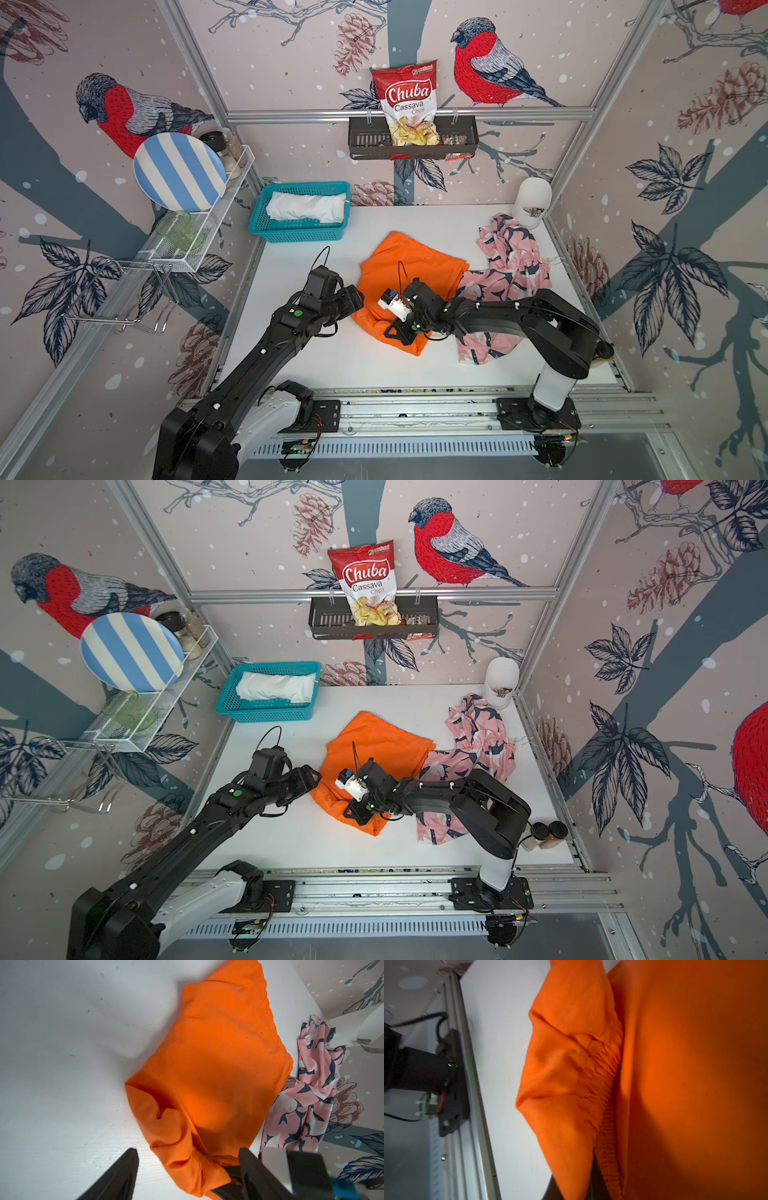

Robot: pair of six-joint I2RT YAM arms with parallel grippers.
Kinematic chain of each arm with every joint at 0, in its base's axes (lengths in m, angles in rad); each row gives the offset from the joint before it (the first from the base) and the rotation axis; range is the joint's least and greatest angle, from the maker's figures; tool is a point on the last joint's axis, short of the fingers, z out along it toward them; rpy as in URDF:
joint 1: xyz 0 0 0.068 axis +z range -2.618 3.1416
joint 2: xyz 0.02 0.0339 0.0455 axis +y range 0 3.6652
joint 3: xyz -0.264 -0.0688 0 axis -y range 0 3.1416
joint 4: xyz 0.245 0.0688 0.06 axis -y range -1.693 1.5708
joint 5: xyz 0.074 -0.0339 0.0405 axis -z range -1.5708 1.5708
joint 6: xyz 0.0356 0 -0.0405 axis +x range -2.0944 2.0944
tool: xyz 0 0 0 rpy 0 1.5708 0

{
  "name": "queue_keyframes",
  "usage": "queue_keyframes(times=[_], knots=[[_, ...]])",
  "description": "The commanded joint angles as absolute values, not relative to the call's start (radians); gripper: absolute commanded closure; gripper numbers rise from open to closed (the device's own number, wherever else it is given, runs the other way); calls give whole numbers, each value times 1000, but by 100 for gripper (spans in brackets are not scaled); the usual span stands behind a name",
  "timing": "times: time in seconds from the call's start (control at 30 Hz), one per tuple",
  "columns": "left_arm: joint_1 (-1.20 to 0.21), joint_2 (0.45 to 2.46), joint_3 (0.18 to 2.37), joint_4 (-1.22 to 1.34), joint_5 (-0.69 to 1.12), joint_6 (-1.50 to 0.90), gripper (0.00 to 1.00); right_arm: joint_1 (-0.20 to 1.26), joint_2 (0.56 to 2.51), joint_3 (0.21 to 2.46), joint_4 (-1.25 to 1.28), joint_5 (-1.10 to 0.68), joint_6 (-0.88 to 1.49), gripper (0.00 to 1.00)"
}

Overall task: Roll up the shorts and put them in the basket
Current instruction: Roll the shorts at the center of the board.

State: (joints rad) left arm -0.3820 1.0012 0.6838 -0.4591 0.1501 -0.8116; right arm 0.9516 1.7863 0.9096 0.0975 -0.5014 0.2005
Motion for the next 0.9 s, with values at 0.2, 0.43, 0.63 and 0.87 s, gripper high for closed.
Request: queue_keyframes(times=[0.2, 0.43, 0.63, 0.87], knots=[[-471, 1127, 687, -366, 192, -836, 25, 739, 1927, 875, 233, -858, 556, 100], [-512, 1299, 759, -367, 117, -841, 25, 698, 1974, 912, 122, -832, 525, 95], [-500, 1464, 727, -373, -1, -824, 29, 707, 1920, 924, 54, -727, 484, 78], [-494, 1516, 666, -340, -17, -812, 39, 766, 1706, 946, -204, -248, 325, 44]])
